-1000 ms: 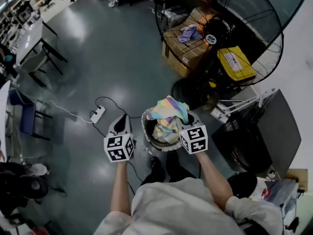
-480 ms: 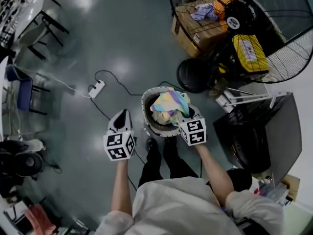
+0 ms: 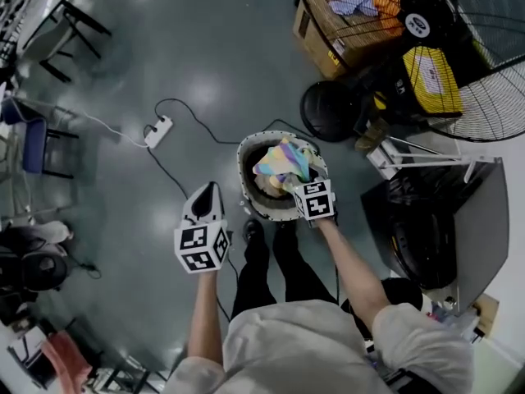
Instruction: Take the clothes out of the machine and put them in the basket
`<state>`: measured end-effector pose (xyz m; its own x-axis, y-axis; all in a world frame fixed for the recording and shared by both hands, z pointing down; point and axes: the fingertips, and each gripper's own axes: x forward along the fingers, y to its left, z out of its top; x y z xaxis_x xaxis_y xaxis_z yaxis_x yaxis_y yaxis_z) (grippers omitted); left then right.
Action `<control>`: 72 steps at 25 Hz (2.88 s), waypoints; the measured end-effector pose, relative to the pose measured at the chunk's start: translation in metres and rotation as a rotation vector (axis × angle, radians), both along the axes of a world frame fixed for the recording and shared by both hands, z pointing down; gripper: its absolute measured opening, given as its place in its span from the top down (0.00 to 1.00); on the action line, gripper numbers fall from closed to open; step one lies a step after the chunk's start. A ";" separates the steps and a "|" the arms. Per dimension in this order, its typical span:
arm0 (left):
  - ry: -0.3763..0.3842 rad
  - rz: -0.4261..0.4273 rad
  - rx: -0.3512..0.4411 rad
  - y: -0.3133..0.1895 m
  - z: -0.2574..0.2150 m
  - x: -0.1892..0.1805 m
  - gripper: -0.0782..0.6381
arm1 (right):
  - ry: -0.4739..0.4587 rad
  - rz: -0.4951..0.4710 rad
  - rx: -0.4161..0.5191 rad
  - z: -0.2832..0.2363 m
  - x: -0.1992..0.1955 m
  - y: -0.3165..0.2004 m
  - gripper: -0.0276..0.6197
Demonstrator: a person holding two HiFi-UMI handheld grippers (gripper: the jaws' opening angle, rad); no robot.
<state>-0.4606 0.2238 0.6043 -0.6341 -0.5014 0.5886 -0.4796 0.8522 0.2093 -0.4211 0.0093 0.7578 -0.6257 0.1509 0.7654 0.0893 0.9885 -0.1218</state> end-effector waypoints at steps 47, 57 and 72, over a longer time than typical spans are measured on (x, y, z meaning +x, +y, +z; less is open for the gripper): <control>-0.346 0.135 0.074 -0.060 -0.197 -0.041 0.87 | -0.609 0.095 0.104 -0.341 -0.003 -0.061 0.92; -0.390 0.147 0.099 -0.073 -0.213 -0.027 0.87 | -0.648 0.106 0.097 -0.354 0.006 -0.071 0.92; -0.371 0.154 0.096 -0.077 -0.203 -0.012 0.87 | -0.645 0.078 0.139 -0.358 0.022 -0.063 0.92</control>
<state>-0.4723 0.1464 0.4013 -0.7074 -0.6490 0.2799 -0.6582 0.7492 0.0736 -0.3990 -0.0534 0.3999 -0.9699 0.0136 0.2431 0.0292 0.9977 0.0608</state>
